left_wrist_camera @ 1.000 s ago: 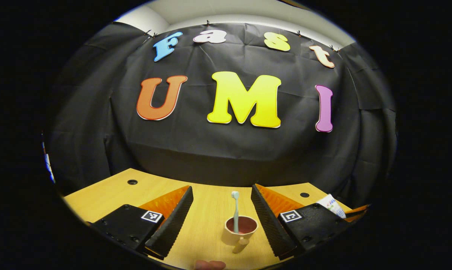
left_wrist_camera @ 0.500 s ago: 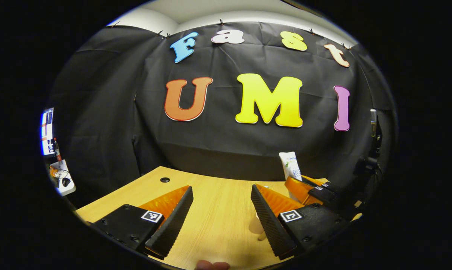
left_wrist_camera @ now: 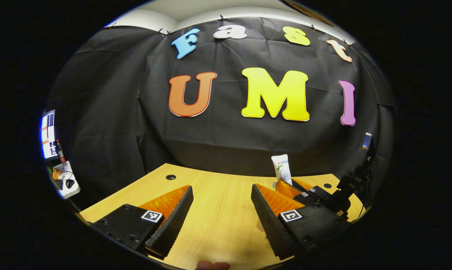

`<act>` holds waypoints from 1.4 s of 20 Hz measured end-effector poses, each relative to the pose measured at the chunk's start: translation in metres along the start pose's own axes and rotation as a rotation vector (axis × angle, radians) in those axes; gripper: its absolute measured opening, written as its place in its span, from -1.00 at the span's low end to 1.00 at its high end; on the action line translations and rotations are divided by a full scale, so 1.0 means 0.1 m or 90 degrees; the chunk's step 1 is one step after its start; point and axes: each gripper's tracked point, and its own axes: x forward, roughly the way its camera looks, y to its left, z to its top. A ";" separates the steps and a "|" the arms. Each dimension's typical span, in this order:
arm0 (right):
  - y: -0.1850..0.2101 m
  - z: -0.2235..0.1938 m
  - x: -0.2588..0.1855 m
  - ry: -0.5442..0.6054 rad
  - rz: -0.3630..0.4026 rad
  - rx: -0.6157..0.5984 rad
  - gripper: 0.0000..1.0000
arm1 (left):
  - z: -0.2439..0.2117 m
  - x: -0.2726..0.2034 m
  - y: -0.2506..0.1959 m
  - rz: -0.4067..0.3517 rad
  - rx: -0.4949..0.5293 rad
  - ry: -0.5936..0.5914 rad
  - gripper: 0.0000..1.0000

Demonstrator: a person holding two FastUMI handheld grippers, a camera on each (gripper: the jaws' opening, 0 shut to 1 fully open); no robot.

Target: Put the toothbrush and toothpaste on the desktop into the cup, then pick up the cup and place it on the coaster on the desktop.

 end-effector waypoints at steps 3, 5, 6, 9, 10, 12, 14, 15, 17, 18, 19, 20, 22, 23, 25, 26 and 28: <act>0.01 -0.04 0.00 0.005 0.005 -0.007 -0.70 | -0.01 -0.01 -0.02 -0.004 0.000 0.006 0.95; 0.00 -0.04 -0.02 0.001 0.002 -0.008 -0.67 | -0.03 -0.01 -0.03 -0.005 -0.004 0.009 0.95; 0.01 -0.04 -0.03 0.002 0.001 -0.009 -0.67 | -0.02 -0.01 -0.04 -0.005 -0.005 0.010 0.96; 0.01 -0.09 -0.07 0.008 0.000 -0.013 -0.62 | -0.01 -0.02 -0.05 -0.009 -0.003 0.007 0.95; 0.03 -0.11 -0.09 0.015 0.002 -0.018 -0.62 | -0.01 -0.03 -0.07 -0.012 -0.002 0.007 0.95; -0.02 -0.10 -0.18 0.026 -0.011 -0.027 -0.49 | 0.00 -0.03 -0.12 -0.019 -0.002 0.006 0.95; 0.00 -0.02 -0.33 0.027 -0.012 -0.017 -0.06 | 0.04 -0.06 -0.15 -0.024 -0.002 0.003 0.95; -0.02 0.02 -0.42 0.032 -0.016 -0.019 0.42 | 0.06 -0.06 -0.18 -0.028 -0.004 0.001 0.95; -0.04 0.18 -0.63 0.032 -0.017 -0.034 0.78 | 0.08 -0.08 -0.28 -0.043 -0.012 0.000 0.96; -0.11 0.29 -0.75 0.028 -0.028 -0.047 0.79 | 0.10 -0.09 -0.34 -0.053 -0.015 0.001 0.96; -0.18 0.39 -0.86 0.030 -0.043 -0.062 0.79 | 0.12 -0.11 -0.38 -0.063 -0.018 0.001 0.96; -0.26 0.47 -0.99 0.035 -0.060 -0.072 0.80 | 0.12 -0.13 -0.45 -0.074 -0.024 0.007 0.96; -0.43 0.67 -1.30 0.047 -0.093 -0.065 0.86 | 0.07 -0.17 -0.64 -0.103 -0.046 0.028 0.95; -0.51 0.75 -1.45 0.059 -0.112 -0.058 0.87 | 0.03 -0.20 -0.74 -0.119 -0.060 0.046 0.95; -0.68 0.89 -1.80 0.088 -0.148 -0.063 0.87 | -0.10 -0.22 -0.89 -0.139 -0.083 0.093 0.96; -0.77 0.94 -1.99 0.106 -0.166 -0.071 0.86 | -0.16 -0.22 -0.95 -0.149 -0.095 0.117 0.96; -0.92 1.06 -2.34 0.137 -0.202 -0.070 0.86 | -0.32 -0.20 -1.05 -0.157 -0.107 0.172 0.96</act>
